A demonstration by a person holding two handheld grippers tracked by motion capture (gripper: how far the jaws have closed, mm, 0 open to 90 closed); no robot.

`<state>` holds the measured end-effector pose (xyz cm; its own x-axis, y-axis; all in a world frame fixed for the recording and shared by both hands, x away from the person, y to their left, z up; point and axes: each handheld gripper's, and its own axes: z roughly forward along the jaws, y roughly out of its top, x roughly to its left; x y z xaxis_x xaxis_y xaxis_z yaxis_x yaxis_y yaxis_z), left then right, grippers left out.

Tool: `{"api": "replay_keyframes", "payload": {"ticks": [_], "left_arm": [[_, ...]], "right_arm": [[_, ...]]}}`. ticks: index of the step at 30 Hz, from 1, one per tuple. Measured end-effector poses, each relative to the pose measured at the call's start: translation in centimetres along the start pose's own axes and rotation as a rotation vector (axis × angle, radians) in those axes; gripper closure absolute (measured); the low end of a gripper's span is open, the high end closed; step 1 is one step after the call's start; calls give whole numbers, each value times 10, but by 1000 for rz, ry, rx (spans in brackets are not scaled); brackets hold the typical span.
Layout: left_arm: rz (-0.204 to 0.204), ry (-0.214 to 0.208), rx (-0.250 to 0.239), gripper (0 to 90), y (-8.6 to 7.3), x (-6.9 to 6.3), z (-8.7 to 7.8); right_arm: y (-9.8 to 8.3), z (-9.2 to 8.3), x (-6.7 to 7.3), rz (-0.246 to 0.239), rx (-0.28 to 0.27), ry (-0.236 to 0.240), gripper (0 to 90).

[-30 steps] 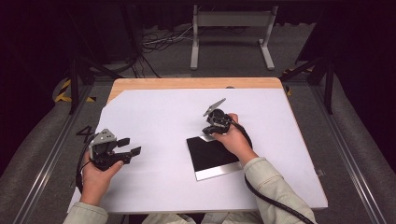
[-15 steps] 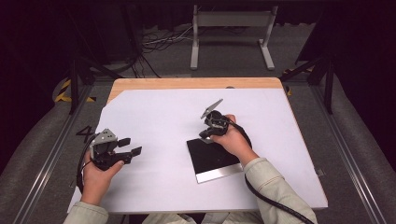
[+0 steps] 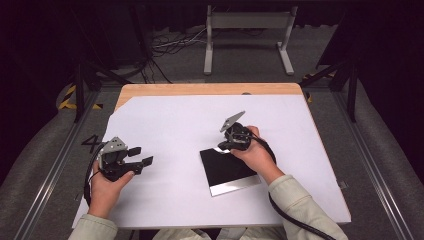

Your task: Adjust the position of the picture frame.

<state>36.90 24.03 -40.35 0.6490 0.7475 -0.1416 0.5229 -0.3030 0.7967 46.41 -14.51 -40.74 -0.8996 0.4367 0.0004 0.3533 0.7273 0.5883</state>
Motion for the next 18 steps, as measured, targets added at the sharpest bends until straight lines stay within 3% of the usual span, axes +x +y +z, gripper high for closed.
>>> {"api": "replay_keyframes", "payload": {"ticks": [6,18], "left_arm": [[1,1,-2,379,1,-2,1],[-2,0,2,379,0,-2,1]], "right_arm": [[-25,-28,15,-25,-11,16,900],[-62,-54,39,-61,9,33,900]]}}
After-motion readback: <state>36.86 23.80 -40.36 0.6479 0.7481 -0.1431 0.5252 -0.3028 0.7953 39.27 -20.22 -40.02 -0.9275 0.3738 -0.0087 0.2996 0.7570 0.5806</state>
